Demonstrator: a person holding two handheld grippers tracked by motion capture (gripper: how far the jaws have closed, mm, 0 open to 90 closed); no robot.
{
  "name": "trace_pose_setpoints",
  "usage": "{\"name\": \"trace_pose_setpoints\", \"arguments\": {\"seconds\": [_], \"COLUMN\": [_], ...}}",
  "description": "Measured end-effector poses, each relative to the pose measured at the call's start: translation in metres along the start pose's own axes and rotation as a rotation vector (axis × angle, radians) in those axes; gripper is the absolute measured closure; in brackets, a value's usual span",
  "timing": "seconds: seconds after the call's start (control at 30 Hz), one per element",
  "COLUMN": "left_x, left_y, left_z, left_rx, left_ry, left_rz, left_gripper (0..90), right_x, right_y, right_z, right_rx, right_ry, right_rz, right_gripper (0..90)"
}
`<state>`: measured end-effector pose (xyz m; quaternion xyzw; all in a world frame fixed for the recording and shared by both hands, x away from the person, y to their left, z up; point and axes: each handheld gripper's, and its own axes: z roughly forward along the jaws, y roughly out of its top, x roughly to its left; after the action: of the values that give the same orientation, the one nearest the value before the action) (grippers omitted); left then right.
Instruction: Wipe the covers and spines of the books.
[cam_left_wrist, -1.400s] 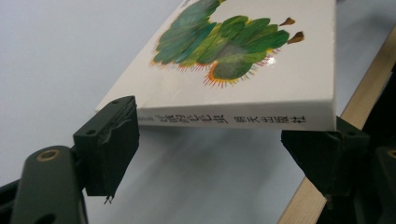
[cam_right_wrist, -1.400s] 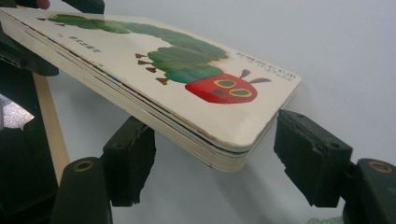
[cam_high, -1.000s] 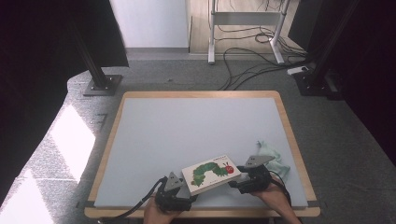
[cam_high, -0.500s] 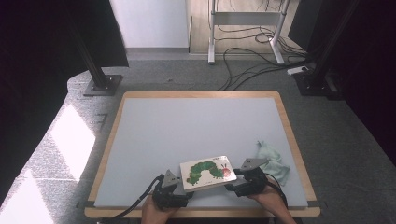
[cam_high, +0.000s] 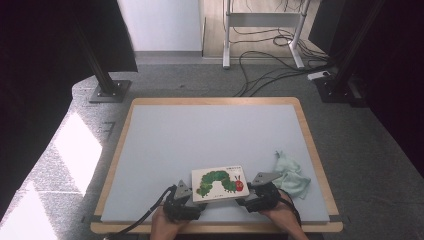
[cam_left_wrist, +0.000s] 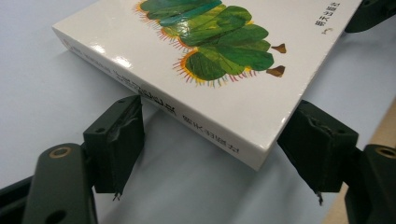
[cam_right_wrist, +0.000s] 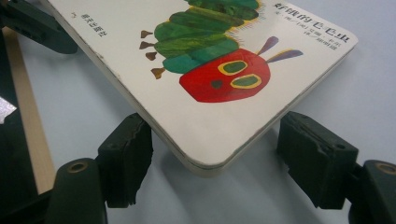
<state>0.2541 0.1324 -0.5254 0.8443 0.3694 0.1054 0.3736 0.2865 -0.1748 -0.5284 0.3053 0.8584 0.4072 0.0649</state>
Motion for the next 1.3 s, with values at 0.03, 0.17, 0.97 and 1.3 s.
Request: {"name": "trace_pose_setpoints", "arguments": {"seconds": [0.03,0.17,0.97,1.3], "left_x": [0.001,0.007,0.064,0.053], "left_y": [0.001,0.004,0.033,0.028], "left_z": [0.000,0.000,0.017,0.013], "left_rx": [0.001,0.012,0.043,0.072], "left_ry": [-0.001,-0.007,0.007,0.021], "left_rz": [-0.004,-0.025,-0.026,0.016], "left_gripper": [25.0,30.6,27.8,24.4], "right_x": [0.000,-0.001,-0.024,-0.017], "right_y": [0.001,0.003,0.037,0.035], "right_z": [0.001,0.004,0.036,0.037], "right_rx": [-0.002,-0.011,-0.008,0.014], "right_ry": [-0.001,-0.023,-0.079,-0.091], "right_rz": [0.002,-0.003,0.045,-0.014], "right_gripper": [26.4,28.1,30.0,21.9]}}
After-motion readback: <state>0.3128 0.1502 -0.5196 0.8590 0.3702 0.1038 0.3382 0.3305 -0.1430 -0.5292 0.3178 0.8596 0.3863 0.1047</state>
